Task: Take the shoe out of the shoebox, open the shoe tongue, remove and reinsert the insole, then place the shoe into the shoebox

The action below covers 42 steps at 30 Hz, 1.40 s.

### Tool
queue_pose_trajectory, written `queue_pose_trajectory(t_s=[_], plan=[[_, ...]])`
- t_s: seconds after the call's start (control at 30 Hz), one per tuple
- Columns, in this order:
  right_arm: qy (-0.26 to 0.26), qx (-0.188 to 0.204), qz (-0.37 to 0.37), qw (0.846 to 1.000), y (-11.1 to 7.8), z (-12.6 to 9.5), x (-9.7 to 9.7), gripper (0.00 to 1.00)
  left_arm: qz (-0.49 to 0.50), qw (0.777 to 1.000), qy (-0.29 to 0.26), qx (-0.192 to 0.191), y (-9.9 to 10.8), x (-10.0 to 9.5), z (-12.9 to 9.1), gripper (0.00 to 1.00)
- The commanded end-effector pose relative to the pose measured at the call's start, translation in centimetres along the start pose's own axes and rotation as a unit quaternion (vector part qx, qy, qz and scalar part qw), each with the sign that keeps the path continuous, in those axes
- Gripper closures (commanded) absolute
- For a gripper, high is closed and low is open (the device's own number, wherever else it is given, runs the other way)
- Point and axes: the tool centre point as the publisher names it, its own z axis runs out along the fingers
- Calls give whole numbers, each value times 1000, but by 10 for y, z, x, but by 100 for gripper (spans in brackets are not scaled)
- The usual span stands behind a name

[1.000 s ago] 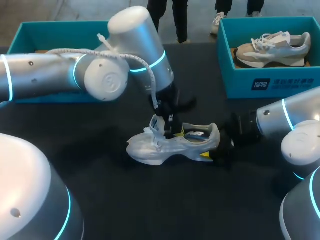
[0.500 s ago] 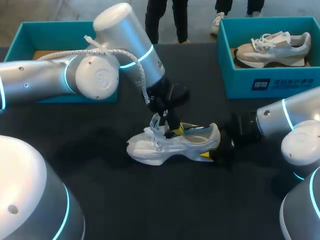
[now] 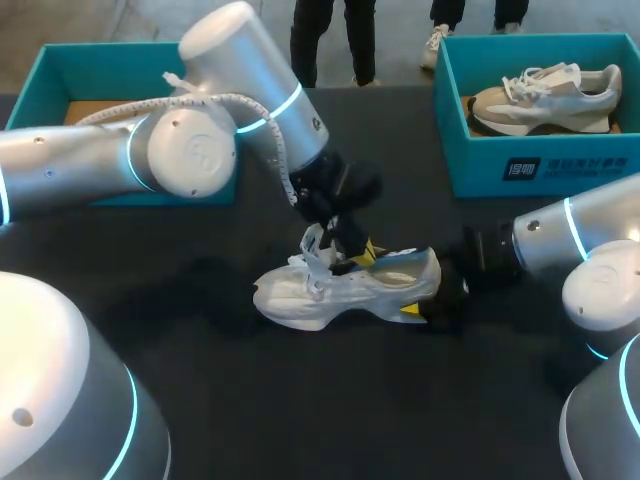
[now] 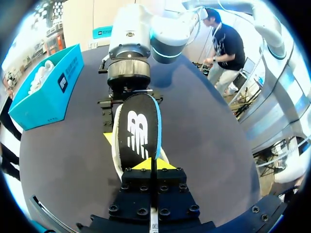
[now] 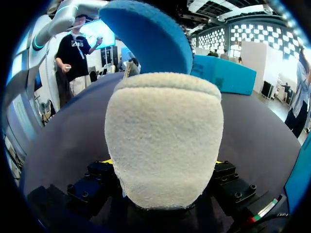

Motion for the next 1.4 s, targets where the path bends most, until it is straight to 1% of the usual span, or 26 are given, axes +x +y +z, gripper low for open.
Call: queue_pose_trajectory(t_s=[0.03,0.23,0.27,0.3,0.37,0.43,0.47,0.53,0.73,0.97,1.1,1.4], plan=[[-1,3,0,1000,1,3,0,100,3,1000,1,1,-5,-1,4,100],[-1,3,0,1000,1,3,0,100,8,1000,2,2,-9,-1,4,100],[-1,3,0,1000,1,3,0,100,8,1000,2,2,-10,0,4,90],[-1,3,0,1000,1,3,0,100,9,1000,1,3,-10,1,3,77],[-1,3,0,1000,1,3,0,100,10,1000,1,3,-10,3,1,76],[-1,3,0,1000,1,3,0,100,13,1000,0,2,-11,4,-1,63],[-1,3,0,1000,1,3,0,100,13,1000,-1,1,-11,5,-2,58],[-1,3,0,1000,1,3,0,100,15,1000,-4,-1,-12,6,-3,56],[-1,3,0,1000,1,3,0,100,19,1000,-9,-3,-14,11,-7,56],[-1,3,0,1000,1,3,0,100,28,999,-11,-11,-16,18,-10,60],[-1,3,0,1000,1,3,0,100,31,999,-11,-14,-16,19,-8,62],[-1,3,0,1000,1,3,0,100,30,999,-6,-25,-14,16,3,73]])
